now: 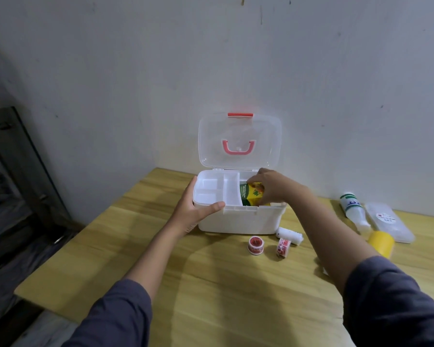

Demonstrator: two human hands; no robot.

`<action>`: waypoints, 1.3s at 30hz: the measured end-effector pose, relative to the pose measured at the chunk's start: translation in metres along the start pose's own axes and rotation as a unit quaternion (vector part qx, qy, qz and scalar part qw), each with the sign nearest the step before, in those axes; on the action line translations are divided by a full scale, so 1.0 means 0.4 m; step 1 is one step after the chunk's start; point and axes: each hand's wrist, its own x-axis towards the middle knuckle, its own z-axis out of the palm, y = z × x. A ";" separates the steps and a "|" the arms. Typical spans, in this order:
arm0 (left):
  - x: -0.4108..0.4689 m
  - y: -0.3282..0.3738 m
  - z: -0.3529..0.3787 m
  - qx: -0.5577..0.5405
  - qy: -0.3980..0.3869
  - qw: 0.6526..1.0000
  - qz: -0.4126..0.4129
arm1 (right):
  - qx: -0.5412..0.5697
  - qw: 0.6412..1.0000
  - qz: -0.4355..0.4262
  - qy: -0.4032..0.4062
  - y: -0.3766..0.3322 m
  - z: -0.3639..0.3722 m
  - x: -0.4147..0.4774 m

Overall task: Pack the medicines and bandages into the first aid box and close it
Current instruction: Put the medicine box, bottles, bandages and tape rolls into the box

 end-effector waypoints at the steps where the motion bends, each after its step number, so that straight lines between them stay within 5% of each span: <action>1: -0.001 0.000 -0.001 0.001 -0.003 1.000 0.003 | -0.020 1.000 -0.005 0.006 -0.003 0.002 0.002; 24: -0.007 0.022 -0.007 0.024 -0.018 1.000 -0.002 | -0.046 0.998 -0.028 0.024 -0.017 0.025 0.016; 39: -0.010 0.028 -0.015 0.045 -0.024 0.997 -0.060 | 0.219 0.952 0.063 0.205 0.098 -0.054 -0.176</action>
